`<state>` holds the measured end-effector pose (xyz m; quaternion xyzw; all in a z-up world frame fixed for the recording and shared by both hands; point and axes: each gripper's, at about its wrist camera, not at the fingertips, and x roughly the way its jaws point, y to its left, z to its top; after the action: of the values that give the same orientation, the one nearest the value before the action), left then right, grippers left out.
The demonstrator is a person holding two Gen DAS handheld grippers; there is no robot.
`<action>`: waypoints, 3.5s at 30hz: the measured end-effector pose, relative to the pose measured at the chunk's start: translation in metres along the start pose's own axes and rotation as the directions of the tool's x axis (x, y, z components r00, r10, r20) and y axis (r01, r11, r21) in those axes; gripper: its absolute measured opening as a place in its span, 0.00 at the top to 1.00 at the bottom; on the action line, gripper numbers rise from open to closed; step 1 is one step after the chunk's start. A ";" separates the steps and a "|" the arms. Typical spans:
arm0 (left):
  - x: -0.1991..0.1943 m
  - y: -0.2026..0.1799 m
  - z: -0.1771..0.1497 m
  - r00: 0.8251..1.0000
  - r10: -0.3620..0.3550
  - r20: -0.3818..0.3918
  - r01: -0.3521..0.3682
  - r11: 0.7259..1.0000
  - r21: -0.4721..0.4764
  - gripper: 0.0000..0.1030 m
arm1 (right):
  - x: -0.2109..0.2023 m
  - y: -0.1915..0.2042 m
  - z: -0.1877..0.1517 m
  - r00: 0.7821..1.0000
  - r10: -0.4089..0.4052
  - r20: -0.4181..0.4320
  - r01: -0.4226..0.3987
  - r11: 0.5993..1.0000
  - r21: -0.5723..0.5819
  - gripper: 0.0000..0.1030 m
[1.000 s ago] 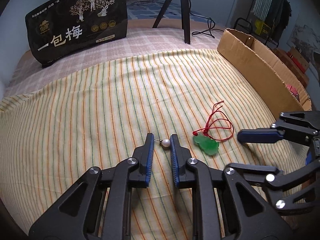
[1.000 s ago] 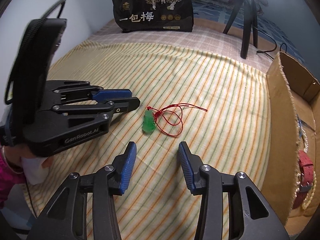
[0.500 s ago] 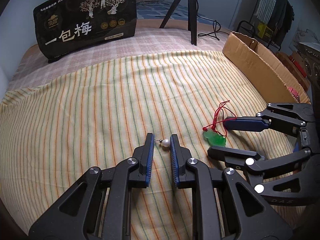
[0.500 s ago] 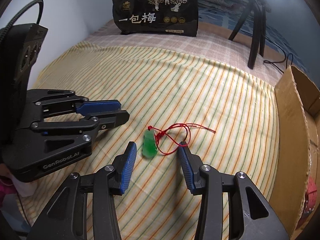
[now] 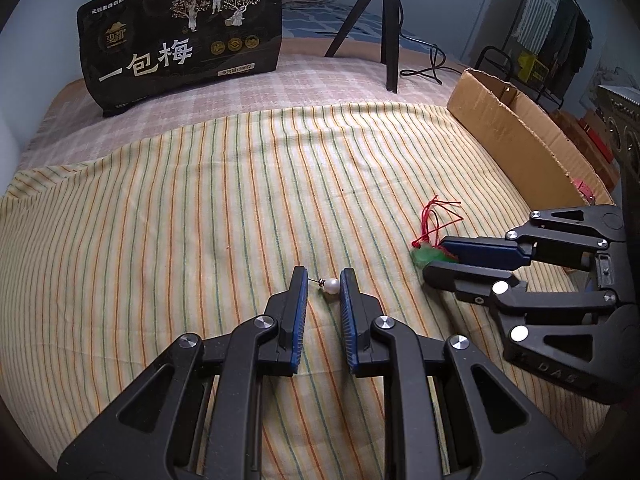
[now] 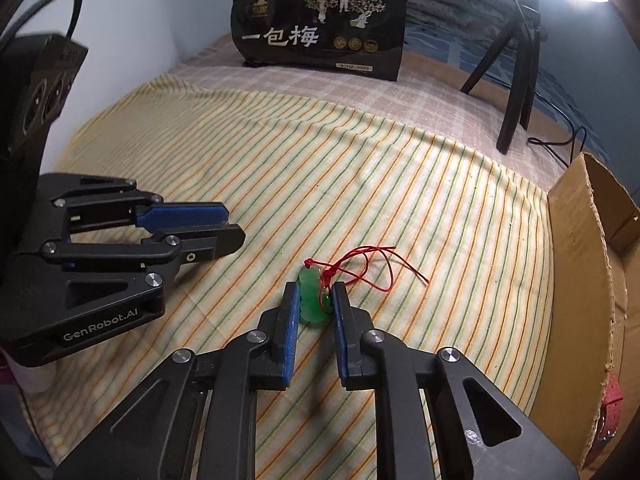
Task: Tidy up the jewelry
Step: 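Close the left tool on the pearl earring while the right tool grasps the green jade pendant, then carry the earring with the left tool while the right tool carries the pendant over the box, then open both tools to release the earring and pendant into the box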
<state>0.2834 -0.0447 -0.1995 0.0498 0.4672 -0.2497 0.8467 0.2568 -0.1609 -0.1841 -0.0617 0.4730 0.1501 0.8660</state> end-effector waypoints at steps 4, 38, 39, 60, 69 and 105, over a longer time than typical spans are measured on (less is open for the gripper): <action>-0.005 -0.002 -0.003 1.000 -0.002 0.000 0.002 1.000 -0.001 0.84 | -0.010 -0.003 -0.002 1.000 0.000 0.020 0.000 1.000 0.011 0.86; -0.069 -0.084 0.035 0.995 -0.038 0.096 0.027 0.993 0.113 0.85 | -0.148 -0.067 -0.005 0.977 -0.055 0.205 0.037 0.995 0.092 0.86; -0.070 -0.088 0.037 0.994 -0.042 0.099 0.030 0.993 0.117 0.85 | -0.152 -0.071 -0.005 0.976 -0.059 0.211 0.039 0.994 0.099 0.86; -0.041 -0.183 0.094 0.983 -0.152 0.101 0.129 0.970 0.204 0.85 | -0.198 -0.168 -0.044 0.953 -0.208 0.219 0.152 0.956 0.250 0.86; -0.021 -0.212 0.111 0.981 -0.173 0.088 0.151 0.964 0.218 0.85 | -0.192 -0.186 -0.058 0.956 -0.225 0.191 0.167 0.946 0.276 0.86; 0.021 -0.239 0.122 0.989 -0.141 0.050 0.126 0.967 0.222 0.84 | -0.160 -0.205 -0.077 0.969 -0.217 0.119 0.170 0.934 0.314 0.86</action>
<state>0.2745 -0.2994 -0.1129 0.1025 0.4115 -0.3573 0.8321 0.1796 -0.4059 -0.0992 0.0361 0.4148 -0.0056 0.9092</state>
